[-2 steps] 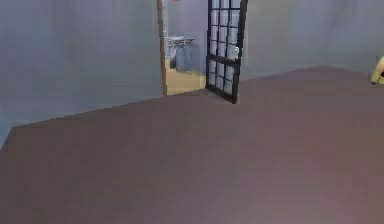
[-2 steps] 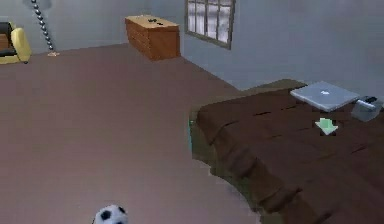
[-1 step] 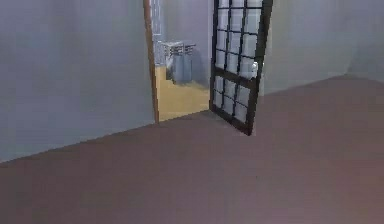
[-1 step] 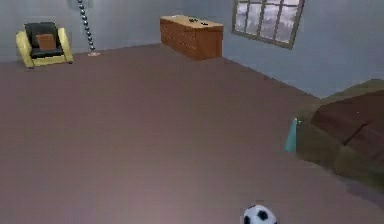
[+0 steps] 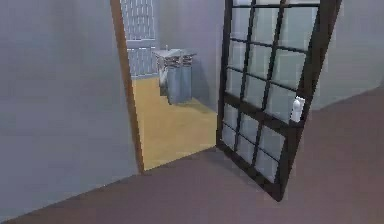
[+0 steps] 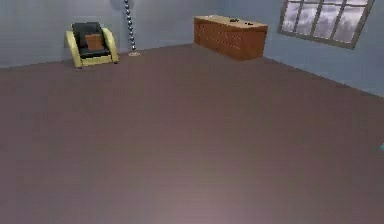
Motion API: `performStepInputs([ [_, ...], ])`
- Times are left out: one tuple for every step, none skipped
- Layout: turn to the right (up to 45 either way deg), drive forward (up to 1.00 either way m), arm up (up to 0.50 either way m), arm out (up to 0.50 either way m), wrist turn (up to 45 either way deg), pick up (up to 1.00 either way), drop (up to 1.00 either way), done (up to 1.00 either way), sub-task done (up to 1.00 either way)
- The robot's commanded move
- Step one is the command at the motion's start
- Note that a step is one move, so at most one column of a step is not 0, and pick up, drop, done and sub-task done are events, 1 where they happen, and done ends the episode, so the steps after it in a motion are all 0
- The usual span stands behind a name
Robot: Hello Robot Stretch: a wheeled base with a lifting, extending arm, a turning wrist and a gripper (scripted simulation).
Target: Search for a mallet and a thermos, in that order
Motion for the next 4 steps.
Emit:
performStepInputs([
  [0.0, 1.0, 0.0, 0.0, 0.0, 0.0, 0.0, 0.0, 0.0],
  [3.0, 0.0, 0.0, 0.0, 0.0, 0.0, 0.0, 0.0, 0.0],
  [0.0, 0.6, 0.0, 0.0, 0.0, 0.0, 0.0, 0.0, 0.0],
  [-39.0, 0.0, 0.0, 0.0, 0.0, 0.0, 0.0, 0.0, 0.0],
])
